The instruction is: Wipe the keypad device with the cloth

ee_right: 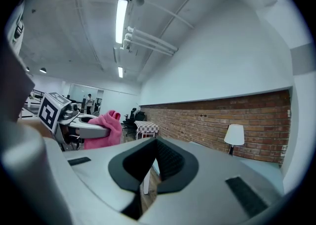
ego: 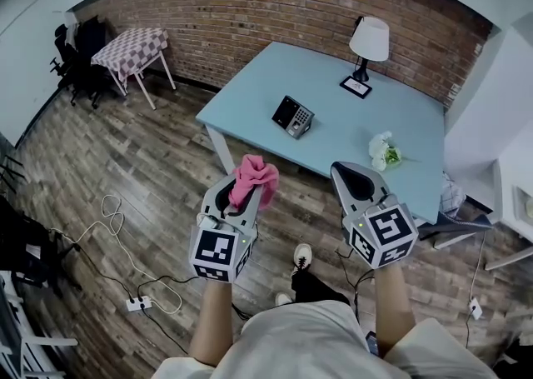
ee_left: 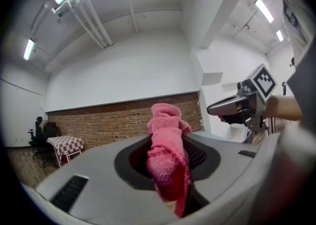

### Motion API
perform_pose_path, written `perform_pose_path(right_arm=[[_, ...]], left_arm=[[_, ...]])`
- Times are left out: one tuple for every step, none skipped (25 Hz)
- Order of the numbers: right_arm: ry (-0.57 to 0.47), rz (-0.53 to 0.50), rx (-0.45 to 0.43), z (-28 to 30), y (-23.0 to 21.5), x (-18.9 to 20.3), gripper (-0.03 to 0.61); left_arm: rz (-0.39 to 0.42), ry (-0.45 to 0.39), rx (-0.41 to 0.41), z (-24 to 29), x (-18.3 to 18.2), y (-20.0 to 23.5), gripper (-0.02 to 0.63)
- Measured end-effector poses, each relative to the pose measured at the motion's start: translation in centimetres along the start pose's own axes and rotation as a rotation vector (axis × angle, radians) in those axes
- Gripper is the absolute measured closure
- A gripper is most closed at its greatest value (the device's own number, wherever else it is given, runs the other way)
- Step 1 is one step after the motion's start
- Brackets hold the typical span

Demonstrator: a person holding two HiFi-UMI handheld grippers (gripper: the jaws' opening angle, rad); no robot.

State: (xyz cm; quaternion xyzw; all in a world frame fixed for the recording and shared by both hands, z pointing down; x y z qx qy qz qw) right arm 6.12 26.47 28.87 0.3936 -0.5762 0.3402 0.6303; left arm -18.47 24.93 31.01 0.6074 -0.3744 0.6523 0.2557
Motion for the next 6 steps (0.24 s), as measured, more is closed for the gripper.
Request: perform_pose_path(right_arm=[[0.003, -0.001, 0.001, -0.11, -0.04, 0.10, 0.560], [0.007, -0.002, 0.002, -0.20, -0.10, 0.20, 0.560], [0.011, -0.002, 0.002, -0.29, -0.18, 0.28, 0.560], [0.013, -0.001, 0.004, -0.38, -0.27, 0.34, 0.560], [0.015, 0.000, 0.006, -0.47, -0.37, 0.40, 0.560], [0.016, 0.001, 0.008, -0.56, -0.47, 0.45, 0.560]], left_arm=[[-0.001, 0.000, 0.002, 0.02, 0.03, -0.15, 0.459], [-0.002, 0.000, 0.003, 0.03, 0.03, -0.31, 0.459], [-0.003, 0.000, 0.004, 0.05, 0.02, -0.47, 0.459], [-0.003, -0.001, 0.006, 0.08, -0.01, -0.62, 0.459], [-0.003, -0.002, 0.008, 0.12, -0.04, -0.77, 0.459], [-0.002, -0.002, 0.010, 0.17, -0.07, -0.92, 0.459]])
Point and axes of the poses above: the fingertips, and each gripper's own axes: z forward along the fingers, y to its left, x out of its underside, the point moved 9 cm from there along -z, backward along the fingers, and after that the axes turned 4 degrees about -y, right-handed, at the moved point
